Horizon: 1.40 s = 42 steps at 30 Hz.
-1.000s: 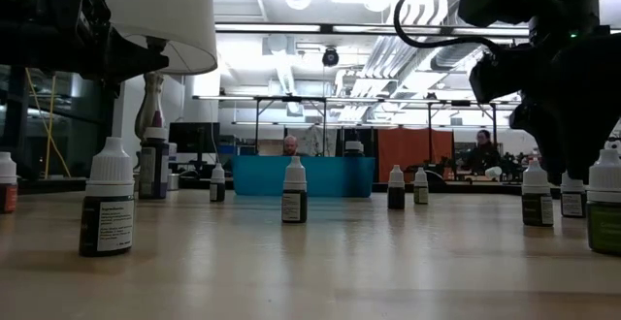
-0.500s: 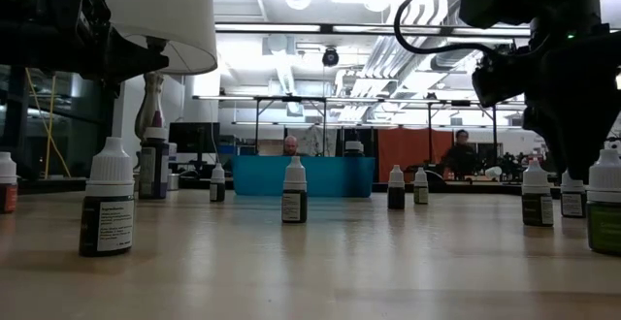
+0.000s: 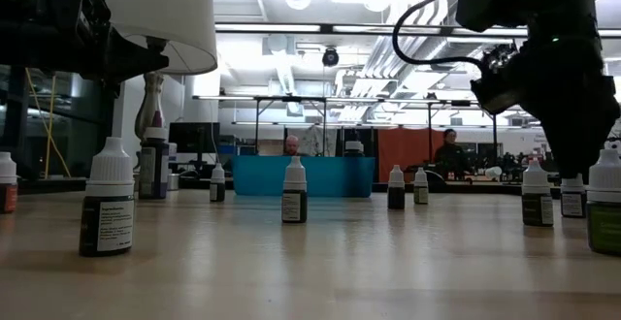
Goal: Pick & Place food coloring
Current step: Put the small violet food coloring bottle into the blue bin
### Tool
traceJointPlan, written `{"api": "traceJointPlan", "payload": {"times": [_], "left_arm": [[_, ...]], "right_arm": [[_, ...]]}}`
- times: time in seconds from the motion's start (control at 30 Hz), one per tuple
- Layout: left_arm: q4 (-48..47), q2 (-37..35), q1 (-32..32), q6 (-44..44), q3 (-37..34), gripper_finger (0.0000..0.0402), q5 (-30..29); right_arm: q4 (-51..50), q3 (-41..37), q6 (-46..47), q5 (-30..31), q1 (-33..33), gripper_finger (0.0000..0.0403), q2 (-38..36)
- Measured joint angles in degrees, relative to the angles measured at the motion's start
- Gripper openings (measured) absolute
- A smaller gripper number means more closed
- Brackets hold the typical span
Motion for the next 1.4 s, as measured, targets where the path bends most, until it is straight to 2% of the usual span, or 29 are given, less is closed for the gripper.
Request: {"api": "traceJointPlan", "payload": {"times": [0.53, 0.87, 1.13, 1.4], "left_arm": [[0.0, 0.0, -0.01, 0.0, 0.0, 0.0, 0.0], [0.0, 0.0, -0.01, 0.0, 0.0, 0.0, 0.0], [0.0, 0.01, 0.0, 0.0, 0.01, 0.0, 0.01], [0.0, 0.02, 0.01, 0.0, 0.01, 0.0, 0.0]], "right_arm": [[-0.09, 0.0, 13.19, -1.16, -0.5, 0.0211, 0.0], [0.25, 0.0, 15.05, -1.27, -0.47, 0.0209, 1.61], [1.66, 0.0, 14.77, -0.22, -0.47, 0.0186, 2.62], [1.68, 0.0, 14.59, -0.99, -0.47, 0.0147, 2.62]]}}
